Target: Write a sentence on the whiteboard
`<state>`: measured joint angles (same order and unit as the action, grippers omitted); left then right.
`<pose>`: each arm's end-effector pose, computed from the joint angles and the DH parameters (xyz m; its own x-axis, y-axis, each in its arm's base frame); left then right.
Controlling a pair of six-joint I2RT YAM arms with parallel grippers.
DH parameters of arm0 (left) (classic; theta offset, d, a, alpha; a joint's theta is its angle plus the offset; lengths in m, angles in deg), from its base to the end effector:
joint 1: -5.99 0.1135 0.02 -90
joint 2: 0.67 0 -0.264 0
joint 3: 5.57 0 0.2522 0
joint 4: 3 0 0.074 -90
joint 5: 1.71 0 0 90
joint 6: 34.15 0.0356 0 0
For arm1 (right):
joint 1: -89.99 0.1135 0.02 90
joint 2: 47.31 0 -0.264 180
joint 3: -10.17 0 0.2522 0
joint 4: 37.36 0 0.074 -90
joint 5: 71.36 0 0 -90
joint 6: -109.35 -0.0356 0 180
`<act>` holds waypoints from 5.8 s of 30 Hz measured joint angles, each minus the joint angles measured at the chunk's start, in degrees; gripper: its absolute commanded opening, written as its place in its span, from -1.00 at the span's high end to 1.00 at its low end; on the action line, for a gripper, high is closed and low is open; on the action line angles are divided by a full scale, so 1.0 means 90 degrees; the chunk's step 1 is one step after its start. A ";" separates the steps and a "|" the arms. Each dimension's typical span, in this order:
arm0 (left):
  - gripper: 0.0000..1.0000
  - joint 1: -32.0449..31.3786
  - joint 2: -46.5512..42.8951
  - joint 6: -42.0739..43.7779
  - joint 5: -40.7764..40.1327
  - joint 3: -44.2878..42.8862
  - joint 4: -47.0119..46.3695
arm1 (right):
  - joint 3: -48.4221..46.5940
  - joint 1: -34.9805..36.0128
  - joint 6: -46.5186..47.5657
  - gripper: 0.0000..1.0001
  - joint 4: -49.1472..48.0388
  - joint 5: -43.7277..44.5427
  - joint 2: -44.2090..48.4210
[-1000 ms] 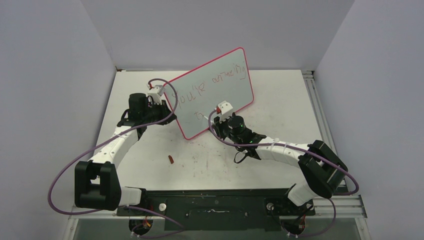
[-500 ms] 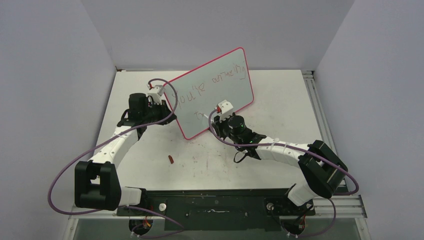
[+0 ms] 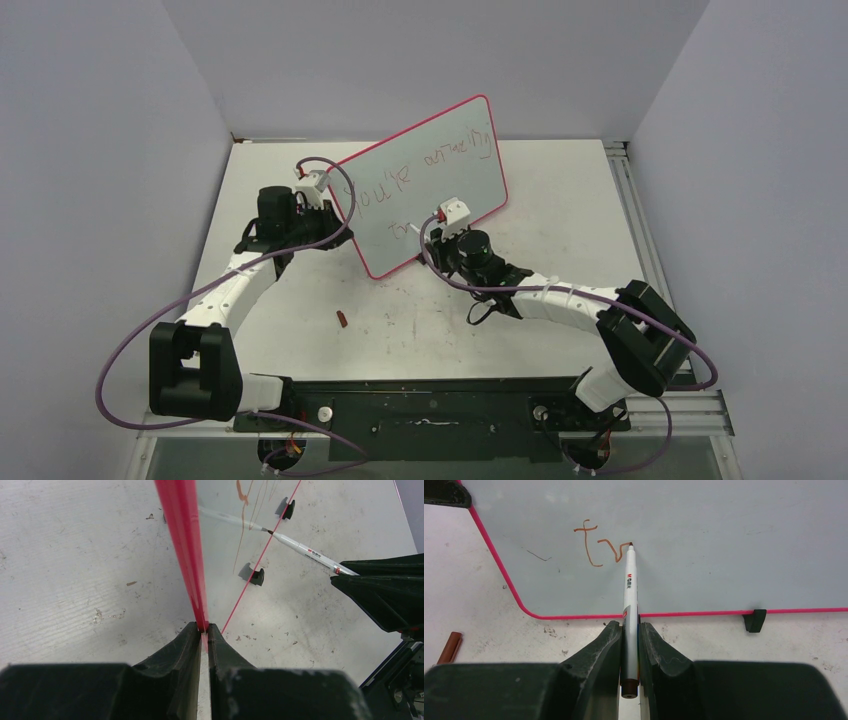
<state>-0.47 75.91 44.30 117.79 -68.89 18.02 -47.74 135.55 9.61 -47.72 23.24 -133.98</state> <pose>0.2871 -0.0502 0.2533 -0.6489 -0.1019 -0.7540 0.3800 0.8152 -0.4372 0.2328 0.2334 0.2212 -0.3292 -0.0949 -0.9395 -0.6115 0.7795 0.1356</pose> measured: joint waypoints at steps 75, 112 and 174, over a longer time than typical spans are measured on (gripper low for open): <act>0.86 -0.0017 -0.0002 0.0002 0.0000 -0.0012 0.0022 | 0.0238 -0.0080 -0.0015 0.89 0.0049 0.0299 0.0022; 0.86 -0.0022 -0.0005 0.0002 -0.0015 -0.0012 0.0024 | -0.0197 -0.0112 0.0032 0.89 0.0015 0.0355 0.0007; 0.85 -0.0024 -0.0010 0.0000 -0.0019 -0.0012 0.0027 | -0.0345 -0.0274 0.0032 0.89 0.0015 0.0612 -0.0070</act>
<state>-0.69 75.82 44.30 117.62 -69.00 18.26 -50.84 133.08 9.89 -47.59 28.75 -134.62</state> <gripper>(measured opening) 0.079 0.158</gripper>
